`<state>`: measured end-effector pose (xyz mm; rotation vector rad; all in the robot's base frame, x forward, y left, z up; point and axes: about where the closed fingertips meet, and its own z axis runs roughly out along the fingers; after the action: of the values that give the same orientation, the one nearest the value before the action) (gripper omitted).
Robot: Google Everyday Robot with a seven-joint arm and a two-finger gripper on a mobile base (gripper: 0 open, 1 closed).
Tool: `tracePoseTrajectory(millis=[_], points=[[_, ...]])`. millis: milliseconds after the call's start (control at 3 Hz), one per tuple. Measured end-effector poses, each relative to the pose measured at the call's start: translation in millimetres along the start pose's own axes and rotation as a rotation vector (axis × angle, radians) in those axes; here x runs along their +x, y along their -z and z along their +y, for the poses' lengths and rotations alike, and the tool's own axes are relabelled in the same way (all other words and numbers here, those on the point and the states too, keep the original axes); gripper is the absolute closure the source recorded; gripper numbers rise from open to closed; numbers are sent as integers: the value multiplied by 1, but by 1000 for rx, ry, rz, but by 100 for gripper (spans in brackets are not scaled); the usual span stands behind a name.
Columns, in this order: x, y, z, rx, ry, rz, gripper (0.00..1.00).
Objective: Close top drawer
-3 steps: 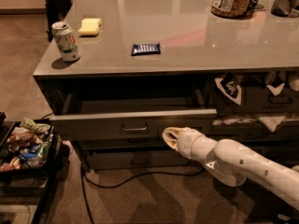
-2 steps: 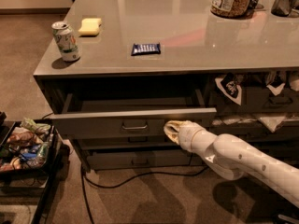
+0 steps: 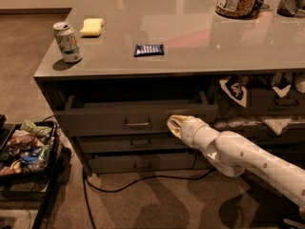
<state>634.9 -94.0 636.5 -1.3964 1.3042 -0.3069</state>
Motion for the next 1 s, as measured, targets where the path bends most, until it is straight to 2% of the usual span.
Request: tracePoseTrajectory(millis=[333,667,1000], points=[[0,-10,-10,20,20,-3,100],[4,-22,-5,2,3,0,100],[14,-32,6,-36,-32,16,100]])
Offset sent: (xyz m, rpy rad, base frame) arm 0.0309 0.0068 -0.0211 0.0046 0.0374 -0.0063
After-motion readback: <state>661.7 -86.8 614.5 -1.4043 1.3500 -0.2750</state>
